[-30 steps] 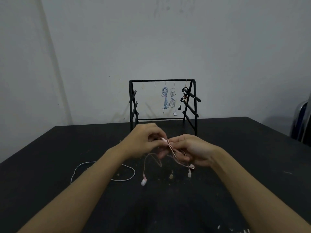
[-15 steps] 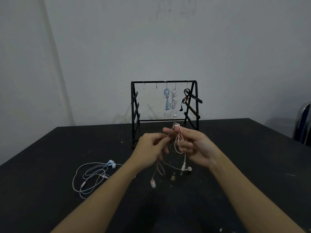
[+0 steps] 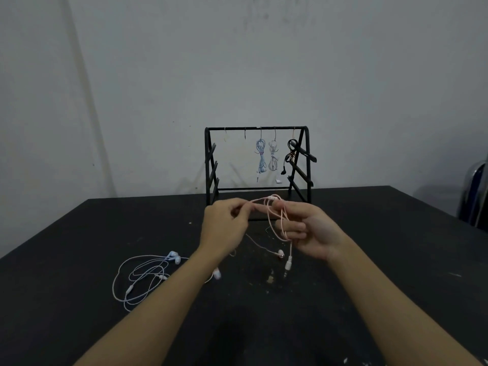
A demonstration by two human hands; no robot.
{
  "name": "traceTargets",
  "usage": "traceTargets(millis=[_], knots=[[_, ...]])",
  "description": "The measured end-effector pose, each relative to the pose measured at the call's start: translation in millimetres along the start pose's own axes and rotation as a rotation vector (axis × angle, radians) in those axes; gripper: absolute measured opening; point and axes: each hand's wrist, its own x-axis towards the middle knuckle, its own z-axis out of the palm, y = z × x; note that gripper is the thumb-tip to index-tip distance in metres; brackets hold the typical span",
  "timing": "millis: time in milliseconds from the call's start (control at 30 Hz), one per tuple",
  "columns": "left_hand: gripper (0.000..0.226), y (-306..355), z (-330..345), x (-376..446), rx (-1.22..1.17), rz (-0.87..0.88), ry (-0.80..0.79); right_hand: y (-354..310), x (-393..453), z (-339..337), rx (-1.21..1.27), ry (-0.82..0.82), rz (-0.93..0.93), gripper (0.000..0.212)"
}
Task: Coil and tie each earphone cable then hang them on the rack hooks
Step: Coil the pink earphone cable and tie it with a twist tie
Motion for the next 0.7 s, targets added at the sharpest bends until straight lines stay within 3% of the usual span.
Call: traceTargets(millis=[133,367,467,600,700], knots=[[0.016,1.1,-3.3,4.7,0.055,-0.025,0.071,-0.5,0.3,-0.5,-0.055,-0.046,0.048,0.023],[0.021,3.5,5.4,-8.5,0.009,-0.100,-0.155,10.0,10.4,0.1,0.100,0.059,-0.073,0.019],[0.027,7.4,17.3,-17.4,0.123,0.103,-0.263,14.9,18.9,3.2,0.181,0.184,-0.171,0.017],[0.033,7.3,20.1,-22.3,0.477,0.452,-0.375,16.9,26.2,-0.6,0.154,0.348,-0.242,0.018],[0.031,15.7,11.2,-22.1,0.707,0.570,-0.459,16.1,26.5,-4.9,0.083,0.438,-0.265,0.021]])
